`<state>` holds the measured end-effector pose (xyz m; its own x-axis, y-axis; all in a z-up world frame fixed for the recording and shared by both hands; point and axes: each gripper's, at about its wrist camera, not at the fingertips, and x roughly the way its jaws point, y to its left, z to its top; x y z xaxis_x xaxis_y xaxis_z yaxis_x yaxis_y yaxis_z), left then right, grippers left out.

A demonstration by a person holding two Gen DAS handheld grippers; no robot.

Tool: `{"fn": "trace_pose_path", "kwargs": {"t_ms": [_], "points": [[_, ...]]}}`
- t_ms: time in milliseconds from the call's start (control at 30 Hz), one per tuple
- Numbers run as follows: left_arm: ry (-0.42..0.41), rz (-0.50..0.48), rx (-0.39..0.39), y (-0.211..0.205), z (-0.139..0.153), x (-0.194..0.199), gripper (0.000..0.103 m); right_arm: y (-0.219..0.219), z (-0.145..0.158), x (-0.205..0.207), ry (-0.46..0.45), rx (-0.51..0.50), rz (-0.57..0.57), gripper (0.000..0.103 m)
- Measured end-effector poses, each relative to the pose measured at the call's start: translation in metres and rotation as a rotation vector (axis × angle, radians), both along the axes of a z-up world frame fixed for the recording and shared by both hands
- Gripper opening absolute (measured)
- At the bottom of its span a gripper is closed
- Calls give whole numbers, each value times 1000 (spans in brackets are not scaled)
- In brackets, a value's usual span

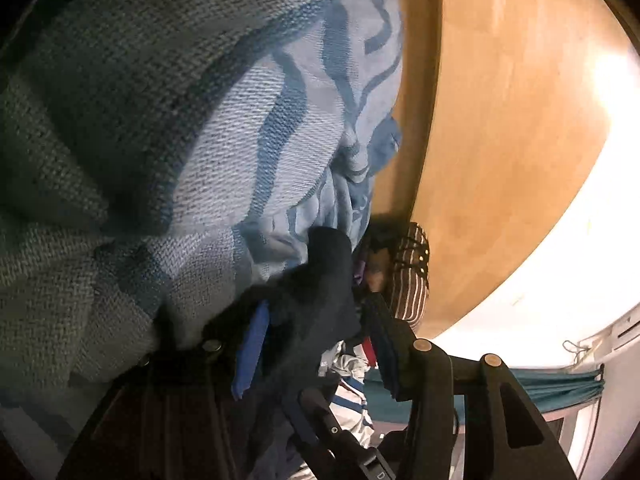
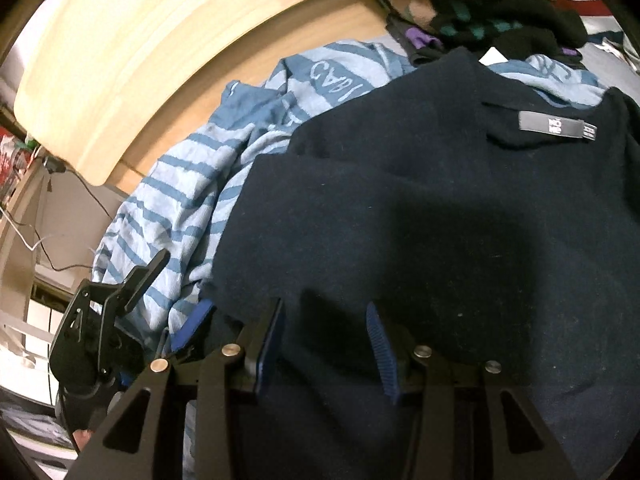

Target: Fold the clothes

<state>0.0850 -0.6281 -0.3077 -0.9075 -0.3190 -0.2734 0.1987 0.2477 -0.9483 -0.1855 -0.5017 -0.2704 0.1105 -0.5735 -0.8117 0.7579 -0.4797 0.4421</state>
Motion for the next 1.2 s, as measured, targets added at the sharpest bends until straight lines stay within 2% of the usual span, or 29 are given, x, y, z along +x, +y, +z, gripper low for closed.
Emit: {"fn": "trace_pose_path", "kwargs": {"t_ms": [133, 233, 333, 500, 667, 700, 733, 800, 833, 900, 1000, 1200], "points": [[33, 30, -21, 0, 2, 3, 50, -11, 2, 11, 25, -9, 47, 48], [64, 55, -28, -2, 1, 5, 50, -25, 4, 20, 55, -26, 104, 39], [60, 57, -27, -3, -1, 4, 50, -41, 6, 36, 123, -26, 190, 31], [111, 68, 13, -5, -9, 10, 51, -51, 8, 67, 242, -27, 337, 33], [109, 66, 18, -6, -9, 9, 51, -54, 0, 86, 360, 30, 415, 38], [109, 65, 18, -9, -8, -1, 50, -54, 0, 89, 381, 32, 421, 39], [109, 63, 18, -13, -7, -12, 50, -55, 2, 88, 395, 31, 413, 36], [114, 64, 20, -11, -8, -8, 51, -57, 5, 87, 424, 28, 397, 17], [119, 69, 20, -11, -8, -8, 50, -58, 7, 87, 438, 26, 389, 5], [127, 118, 9, -12, -7, -2, 50, -60, 11, 86, 465, 21, 374, 5], [172, 165, 27, -16, -11, 8, 53, -66, 20, 84, 445, 7, 378, 5], [148, 116, -1, -17, -6, -8, 53, -73, 16, 82, 402, -1, 394, 5]]}}
